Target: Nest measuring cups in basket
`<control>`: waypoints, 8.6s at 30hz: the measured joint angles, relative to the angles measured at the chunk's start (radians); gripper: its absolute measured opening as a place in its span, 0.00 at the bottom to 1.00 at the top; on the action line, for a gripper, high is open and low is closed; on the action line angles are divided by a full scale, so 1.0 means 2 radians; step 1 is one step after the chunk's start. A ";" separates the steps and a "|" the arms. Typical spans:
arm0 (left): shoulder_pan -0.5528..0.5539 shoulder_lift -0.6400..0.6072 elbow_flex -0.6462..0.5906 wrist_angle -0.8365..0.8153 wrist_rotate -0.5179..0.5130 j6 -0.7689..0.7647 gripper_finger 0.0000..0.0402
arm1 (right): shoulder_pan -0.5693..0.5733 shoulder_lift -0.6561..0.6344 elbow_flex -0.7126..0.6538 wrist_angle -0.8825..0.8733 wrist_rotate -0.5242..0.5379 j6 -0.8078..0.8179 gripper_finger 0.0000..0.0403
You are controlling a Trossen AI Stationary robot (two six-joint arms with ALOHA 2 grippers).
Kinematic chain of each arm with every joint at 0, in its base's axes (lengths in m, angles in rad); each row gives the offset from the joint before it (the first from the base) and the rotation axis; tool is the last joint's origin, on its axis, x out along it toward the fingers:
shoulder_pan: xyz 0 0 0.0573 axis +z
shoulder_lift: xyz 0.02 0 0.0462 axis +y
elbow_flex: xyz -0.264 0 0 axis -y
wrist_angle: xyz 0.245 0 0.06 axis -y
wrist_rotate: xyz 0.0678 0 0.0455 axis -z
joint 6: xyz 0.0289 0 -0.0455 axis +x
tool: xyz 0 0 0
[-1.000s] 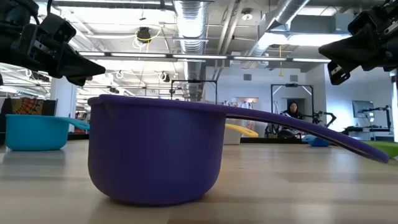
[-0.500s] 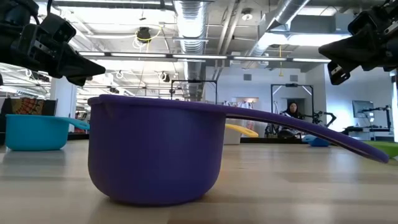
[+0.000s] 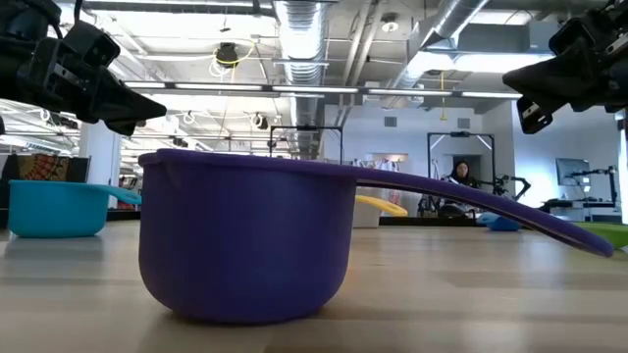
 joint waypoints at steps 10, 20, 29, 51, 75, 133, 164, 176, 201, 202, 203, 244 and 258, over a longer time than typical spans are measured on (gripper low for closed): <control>0.000 0.000 0.000 0.000 0.000 0.000 0.00 | 0.000 0.000 0.000 0.000 0.000 0.000 0.12; 0.000 0.000 0.000 0.000 0.000 0.000 0.00 | 0.000 0.000 0.000 0.000 0.000 0.000 0.12; 0.000 0.000 0.000 0.000 0.000 0.015 0.00 | 0.000 0.000 0.000 0.000 0.000 0.000 0.12; 0.000 0.000 0.000 0.004 -0.024 -0.034 0.00 | 0.000 0.000 0.000 0.000 0.000 0.000 0.12; 0.000 0.000 0.000 0.014 -0.089 -0.124 0.00 | 0.000 0.000 0.000 0.000 0.000 0.000 0.12; -0.007 0.377 0.323 -0.300 -0.066 -0.313 0.35 | -0.007 0.400 0.296 -0.026 0.219 0.138 0.32; -0.042 0.380 0.341 -0.450 -0.021 -0.426 0.34 | 0.030 0.802 0.516 -0.212 0.130 0.322 0.48; -0.075 0.358 0.340 -0.451 -0.034 -0.424 0.34 | 0.025 0.829 0.551 -0.235 0.129 0.344 0.56; -0.119 0.361 0.279 -0.459 -0.109 -0.519 0.34 | 0.036 0.868 0.551 -0.217 0.131 0.408 0.56; -0.119 0.361 0.278 -0.458 -0.110 -0.520 0.34 | 0.035 0.867 0.551 -0.220 0.130 0.405 0.56; -0.119 0.361 0.278 -0.453 -0.110 -0.520 0.34 | 0.034 0.866 0.551 -0.224 0.130 0.402 0.56; -0.096 0.845 0.503 -0.108 -0.083 -0.511 0.34 | 0.076 0.675 0.552 -0.521 0.171 0.329 0.54; -0.096 0.870 0.511 -0.111 -0.073 -0.531 0.08 | 0.079 0.663 0.551 -0.536 0.185 0.321 0.49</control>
